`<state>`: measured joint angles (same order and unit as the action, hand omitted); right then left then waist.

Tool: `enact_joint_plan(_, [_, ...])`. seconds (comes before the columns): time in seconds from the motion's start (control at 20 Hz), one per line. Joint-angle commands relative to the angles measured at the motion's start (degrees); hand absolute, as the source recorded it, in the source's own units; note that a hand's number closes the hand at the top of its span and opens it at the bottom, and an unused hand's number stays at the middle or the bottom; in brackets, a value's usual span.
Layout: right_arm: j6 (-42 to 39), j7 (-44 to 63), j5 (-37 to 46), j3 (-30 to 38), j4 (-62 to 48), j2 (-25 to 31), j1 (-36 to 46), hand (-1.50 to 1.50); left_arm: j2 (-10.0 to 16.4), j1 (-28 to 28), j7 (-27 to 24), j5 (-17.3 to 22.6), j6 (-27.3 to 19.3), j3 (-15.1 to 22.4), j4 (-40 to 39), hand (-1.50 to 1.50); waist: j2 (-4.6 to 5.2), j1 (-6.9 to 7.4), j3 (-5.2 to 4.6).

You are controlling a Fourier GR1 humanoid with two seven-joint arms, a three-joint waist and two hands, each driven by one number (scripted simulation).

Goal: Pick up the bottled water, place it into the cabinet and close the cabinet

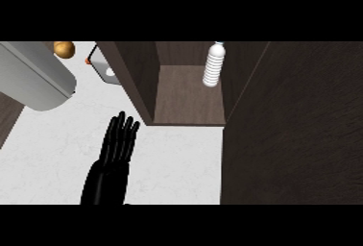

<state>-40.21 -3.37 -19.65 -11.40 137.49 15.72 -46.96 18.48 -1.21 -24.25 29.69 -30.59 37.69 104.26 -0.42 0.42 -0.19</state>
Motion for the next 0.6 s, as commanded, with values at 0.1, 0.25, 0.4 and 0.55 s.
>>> enact_joint_plan(0.1, [3.74, 7.17, 9.82, -6.62, 14.42, -0.48, 2.26, 1.5, 4.39, 5.6, -1.68, 1.45, 2.66, -2.36, 4.39, -1.5, -0.03, 0.22, -0.16])
enact_joint_plan(0.25, [5.04, 9.35, 13.2, -13.25, 14.35, -1.75, 2.8, 1.5, 4.74, 7.93, -2.97, 1.48, 2.06, -3.2, 6.38, -1.5, -0.44, -0.08, -0.22])
enact_joint_plan(0.4, [6.86, 11.75, 15.66, -17.83, 14.88, -2.54, 4.53, 1.5, 5.71, 8.69, -2.85, 2.69, 2.82, -5.29, 6.85, -1.5, -0.29, -0.48, -0.24])
enact_joint_plan(0.55, [7.97, 13.34, 19.75, -22.37, 13.32, -3.97, 9.03, 1.5, 6.83, 10.51, -3.44, 2.98, 3.65, -5.85, 8.09, -1.5, -0.42, -0.07, -0.25])
